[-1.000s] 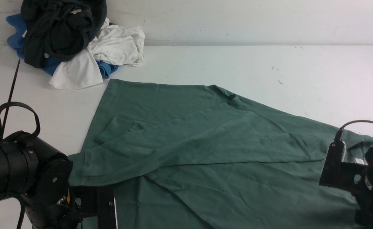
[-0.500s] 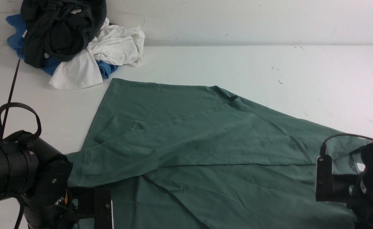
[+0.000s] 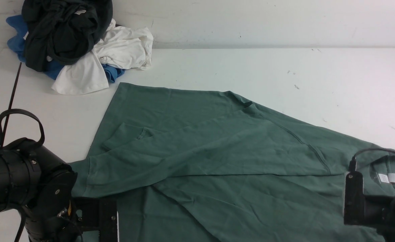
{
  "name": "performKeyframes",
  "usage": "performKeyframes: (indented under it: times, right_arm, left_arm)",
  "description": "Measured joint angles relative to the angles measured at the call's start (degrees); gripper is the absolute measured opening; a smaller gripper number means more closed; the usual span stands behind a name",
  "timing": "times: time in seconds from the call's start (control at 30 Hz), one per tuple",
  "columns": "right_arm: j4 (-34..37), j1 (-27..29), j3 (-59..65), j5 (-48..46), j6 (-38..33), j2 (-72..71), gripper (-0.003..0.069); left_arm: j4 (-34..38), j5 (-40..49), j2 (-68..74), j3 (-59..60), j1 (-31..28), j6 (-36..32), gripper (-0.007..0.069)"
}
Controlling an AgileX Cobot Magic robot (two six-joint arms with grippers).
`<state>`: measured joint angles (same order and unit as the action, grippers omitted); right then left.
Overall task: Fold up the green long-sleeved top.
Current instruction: Use both arms simultaneously to clamp the lower edge of the clothing fabric
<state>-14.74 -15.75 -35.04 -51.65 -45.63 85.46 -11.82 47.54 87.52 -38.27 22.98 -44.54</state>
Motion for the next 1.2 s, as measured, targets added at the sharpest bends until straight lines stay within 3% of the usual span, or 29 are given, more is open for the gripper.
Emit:
performKeyframes:
  times: [0.33,0.77,0.87,1.07,1.2]
  right_arm:
    - [-3.4,0.0,3.4,8.2,1.4,-1.5,0.0401]
    - [-3.5,0.0,2.3,12.0,2.6,-0.4,0.0398]
    - [-3.1,0.0,1.6,11.4,1.6,1.2,0.0348]
    - [-0.6,-0.1,0.5,8.3,1.4,2.1,0.0068]
    - [3.1,-0.1,-0.4,5.8,1.3,0.9,0.0013]
  left_arm:
    - [0.0,-0.2,0.0,0.0,0.0,0.0,0.0006]
    - [-0.2,0.2,0.0,0.0,0.0,0.0,0.0006]
    - [-0.3,0.2,0.0,0.0,0.0,0.0,0.0006]
    - [-0.3,0.4,-0.1,0.0,0.0,0.0,0.0006]
    - [-0.3,0.5,-2.1,0.0,0.0,0.4,0.0006]
